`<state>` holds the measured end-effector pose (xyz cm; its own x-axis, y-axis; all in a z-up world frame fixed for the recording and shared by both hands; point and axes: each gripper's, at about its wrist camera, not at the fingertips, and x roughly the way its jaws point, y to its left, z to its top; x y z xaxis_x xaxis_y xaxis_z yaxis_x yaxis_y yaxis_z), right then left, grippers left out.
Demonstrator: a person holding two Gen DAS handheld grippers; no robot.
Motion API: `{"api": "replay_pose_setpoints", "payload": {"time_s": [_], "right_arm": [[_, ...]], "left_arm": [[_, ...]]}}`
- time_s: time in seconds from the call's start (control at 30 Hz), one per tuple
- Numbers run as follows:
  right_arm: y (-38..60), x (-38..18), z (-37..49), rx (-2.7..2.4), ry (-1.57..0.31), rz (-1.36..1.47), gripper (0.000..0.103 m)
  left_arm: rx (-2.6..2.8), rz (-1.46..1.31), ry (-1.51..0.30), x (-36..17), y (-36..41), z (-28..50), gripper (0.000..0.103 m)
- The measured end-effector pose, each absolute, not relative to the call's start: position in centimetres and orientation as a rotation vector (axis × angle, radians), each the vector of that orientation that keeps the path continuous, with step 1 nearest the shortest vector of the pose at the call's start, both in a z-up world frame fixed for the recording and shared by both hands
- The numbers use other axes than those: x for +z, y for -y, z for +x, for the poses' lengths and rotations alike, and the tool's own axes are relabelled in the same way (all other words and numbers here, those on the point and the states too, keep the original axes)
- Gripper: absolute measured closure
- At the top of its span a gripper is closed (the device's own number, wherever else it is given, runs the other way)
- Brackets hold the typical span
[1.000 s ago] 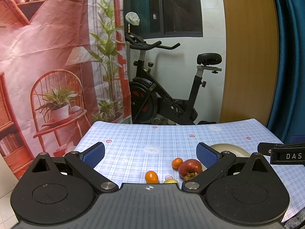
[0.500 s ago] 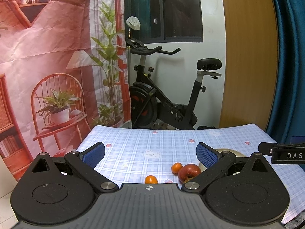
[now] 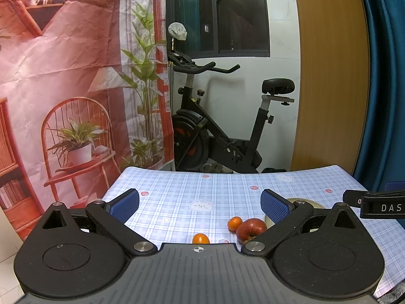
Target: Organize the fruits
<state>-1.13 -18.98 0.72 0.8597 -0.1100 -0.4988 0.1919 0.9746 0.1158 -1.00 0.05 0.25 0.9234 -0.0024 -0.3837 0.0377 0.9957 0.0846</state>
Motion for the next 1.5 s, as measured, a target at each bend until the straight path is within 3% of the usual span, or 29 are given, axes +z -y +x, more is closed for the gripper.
{"api": "replay_pose_setpoints", "payload": {"time_s": [1.17,1.5], "right_arm": [[18.5,0.2,-0.8,-0.156,-0.517,0.150,0.000],[20.5,-1.5,0.1,-0.127,-0.428,0.218,0.000]], "left_arm": [[0.035,0.135,-0.455,-0.7,0.1,0.2,0.000],[-0.038,0.161,-0.492,-2.2,-0.4,1.8,0.000]]}}
